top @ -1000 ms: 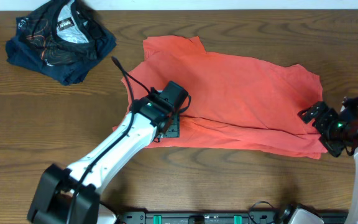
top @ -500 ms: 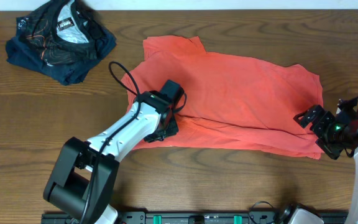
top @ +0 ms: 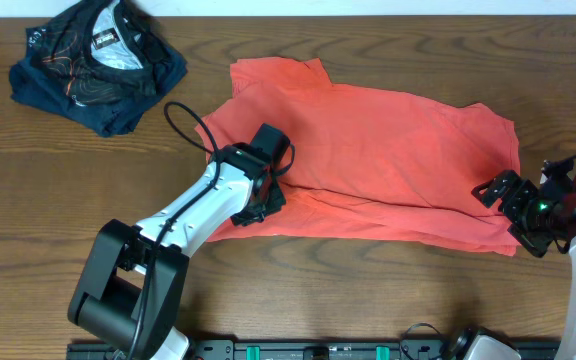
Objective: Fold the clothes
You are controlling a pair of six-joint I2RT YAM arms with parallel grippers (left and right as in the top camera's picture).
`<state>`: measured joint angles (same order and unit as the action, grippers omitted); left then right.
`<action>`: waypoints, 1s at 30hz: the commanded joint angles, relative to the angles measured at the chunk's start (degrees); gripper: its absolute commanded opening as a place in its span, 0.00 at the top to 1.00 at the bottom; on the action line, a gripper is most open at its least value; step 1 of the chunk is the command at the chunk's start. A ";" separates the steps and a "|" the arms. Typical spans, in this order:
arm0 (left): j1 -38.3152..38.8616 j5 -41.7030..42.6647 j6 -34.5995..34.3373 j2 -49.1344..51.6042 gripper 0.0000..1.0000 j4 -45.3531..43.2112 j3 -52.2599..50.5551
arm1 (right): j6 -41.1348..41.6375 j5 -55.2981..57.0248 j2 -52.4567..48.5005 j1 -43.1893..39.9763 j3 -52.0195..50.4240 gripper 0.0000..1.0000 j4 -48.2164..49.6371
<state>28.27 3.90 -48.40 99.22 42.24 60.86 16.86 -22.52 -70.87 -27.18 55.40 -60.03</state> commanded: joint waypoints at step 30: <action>-0.35 -5.03 -5.25 2.21 0.81 -5.20 -0.92 | -2.40 1.55 0.04 0.37 -0.02 0.01 -2.14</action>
<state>28.27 1.43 -53.43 100.49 37.43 60.62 15.64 -21.17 -70.87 -27.18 55.40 -61.95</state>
